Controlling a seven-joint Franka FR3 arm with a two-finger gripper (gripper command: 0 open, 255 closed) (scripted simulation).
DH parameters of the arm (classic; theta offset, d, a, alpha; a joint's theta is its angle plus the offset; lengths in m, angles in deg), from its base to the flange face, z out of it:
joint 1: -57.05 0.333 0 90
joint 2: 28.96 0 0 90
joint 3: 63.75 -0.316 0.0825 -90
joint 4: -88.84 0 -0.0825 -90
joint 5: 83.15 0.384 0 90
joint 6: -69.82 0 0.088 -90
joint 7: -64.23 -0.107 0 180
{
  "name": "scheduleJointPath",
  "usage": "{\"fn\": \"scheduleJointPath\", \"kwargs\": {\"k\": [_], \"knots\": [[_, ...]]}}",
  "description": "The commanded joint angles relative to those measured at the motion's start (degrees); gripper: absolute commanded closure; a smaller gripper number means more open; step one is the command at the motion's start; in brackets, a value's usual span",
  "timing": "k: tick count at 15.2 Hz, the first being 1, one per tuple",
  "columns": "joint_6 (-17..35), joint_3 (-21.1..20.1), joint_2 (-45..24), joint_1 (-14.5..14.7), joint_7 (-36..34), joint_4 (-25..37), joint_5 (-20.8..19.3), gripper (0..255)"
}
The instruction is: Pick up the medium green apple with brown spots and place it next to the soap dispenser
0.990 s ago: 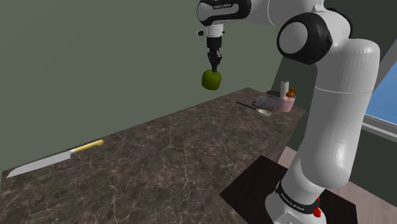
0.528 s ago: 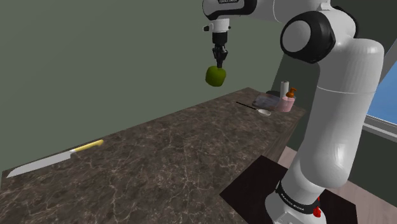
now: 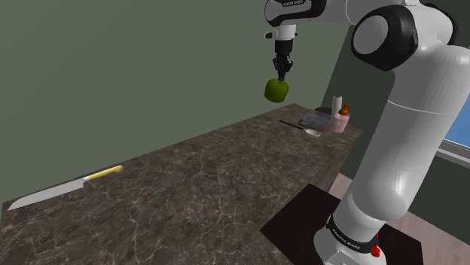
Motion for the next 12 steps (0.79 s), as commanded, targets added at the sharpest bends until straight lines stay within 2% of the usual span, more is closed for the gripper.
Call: {"fn": "scheduleJointPath", "kwargs": {"k": [1, 12], "knots": [[0.9, 1.0, 0.7, -1.2, 2.2, -1.2, -0.4, 255], [3.8, 7.6, 1.1, -9.1, 16.5, -2.4, -0.4, 255]]}}
